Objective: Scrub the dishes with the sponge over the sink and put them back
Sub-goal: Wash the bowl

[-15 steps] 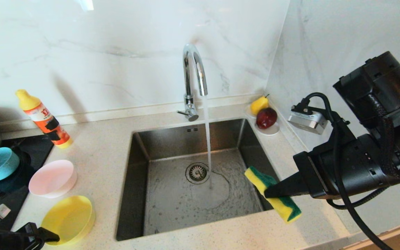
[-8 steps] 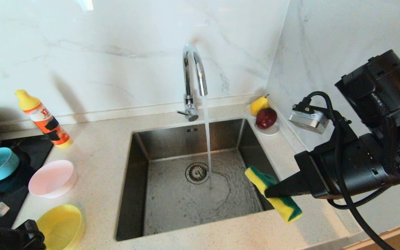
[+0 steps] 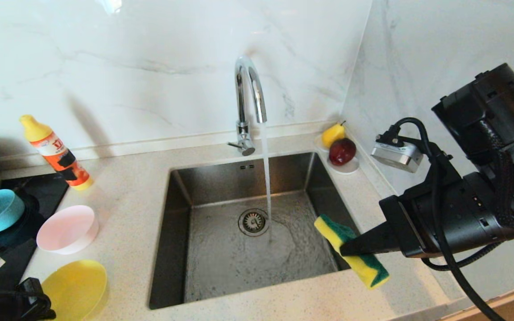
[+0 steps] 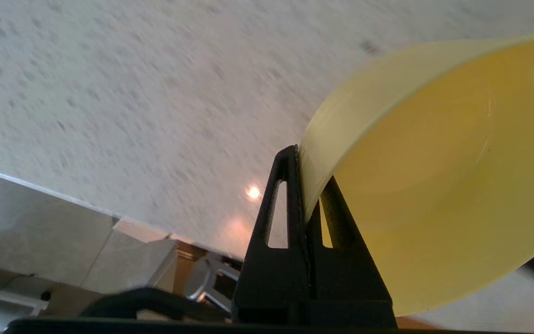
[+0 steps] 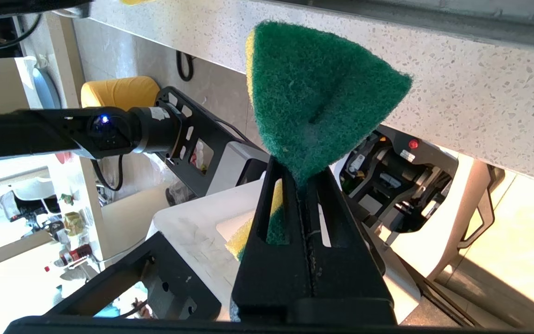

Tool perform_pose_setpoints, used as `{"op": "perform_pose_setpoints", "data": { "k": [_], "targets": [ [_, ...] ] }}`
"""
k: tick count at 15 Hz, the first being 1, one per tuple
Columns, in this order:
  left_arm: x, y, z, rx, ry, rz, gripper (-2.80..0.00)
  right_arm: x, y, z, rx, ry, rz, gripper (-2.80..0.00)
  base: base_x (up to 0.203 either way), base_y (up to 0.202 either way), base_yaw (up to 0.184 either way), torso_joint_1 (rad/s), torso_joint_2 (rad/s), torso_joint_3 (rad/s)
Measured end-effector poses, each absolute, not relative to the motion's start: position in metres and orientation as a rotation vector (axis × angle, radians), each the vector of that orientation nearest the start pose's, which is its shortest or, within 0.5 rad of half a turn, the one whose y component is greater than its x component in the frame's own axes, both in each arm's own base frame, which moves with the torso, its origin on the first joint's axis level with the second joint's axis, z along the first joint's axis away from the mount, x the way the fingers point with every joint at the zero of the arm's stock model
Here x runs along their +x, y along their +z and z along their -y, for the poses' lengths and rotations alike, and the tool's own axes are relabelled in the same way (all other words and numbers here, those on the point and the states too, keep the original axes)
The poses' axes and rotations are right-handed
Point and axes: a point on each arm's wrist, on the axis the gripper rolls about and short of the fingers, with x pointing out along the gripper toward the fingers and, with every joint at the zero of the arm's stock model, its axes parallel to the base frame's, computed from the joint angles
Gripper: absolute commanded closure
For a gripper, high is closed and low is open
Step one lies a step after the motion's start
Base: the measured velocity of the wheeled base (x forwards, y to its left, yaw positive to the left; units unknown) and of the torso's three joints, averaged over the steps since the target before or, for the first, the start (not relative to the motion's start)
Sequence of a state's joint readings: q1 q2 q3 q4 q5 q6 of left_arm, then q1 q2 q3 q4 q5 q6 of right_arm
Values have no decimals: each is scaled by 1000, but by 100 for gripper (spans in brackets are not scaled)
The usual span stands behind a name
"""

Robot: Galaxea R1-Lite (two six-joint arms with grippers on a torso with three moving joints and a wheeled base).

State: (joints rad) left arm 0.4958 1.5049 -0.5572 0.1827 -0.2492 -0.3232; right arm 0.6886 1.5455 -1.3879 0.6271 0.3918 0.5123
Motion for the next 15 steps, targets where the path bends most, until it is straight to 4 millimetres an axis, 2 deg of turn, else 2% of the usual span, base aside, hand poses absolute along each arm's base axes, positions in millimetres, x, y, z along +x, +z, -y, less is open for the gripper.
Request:
{"op": "perform_pose_setpoints", "data": {
  "k": [5,7,11,15],
  "targets": [
    [157,173,-56,-693,195,-987,0,186,277,-164,315,788,-1043,0,0,0,0,0,0,0],
    [163,199,-42,-651,135,-954,0,186,277,-164,316,788,-1042,0,0,0,0,0,0,0],
    [197,219,-8,-515,92,-939,0,186,277,-164,315,787,-1044,0,0,0,0,0,0,0],
    [240,221,42,-475,43,-979,0,185,277,-164,315,786,-1044,0,0,0,0,0,0,0]
  ]
}}
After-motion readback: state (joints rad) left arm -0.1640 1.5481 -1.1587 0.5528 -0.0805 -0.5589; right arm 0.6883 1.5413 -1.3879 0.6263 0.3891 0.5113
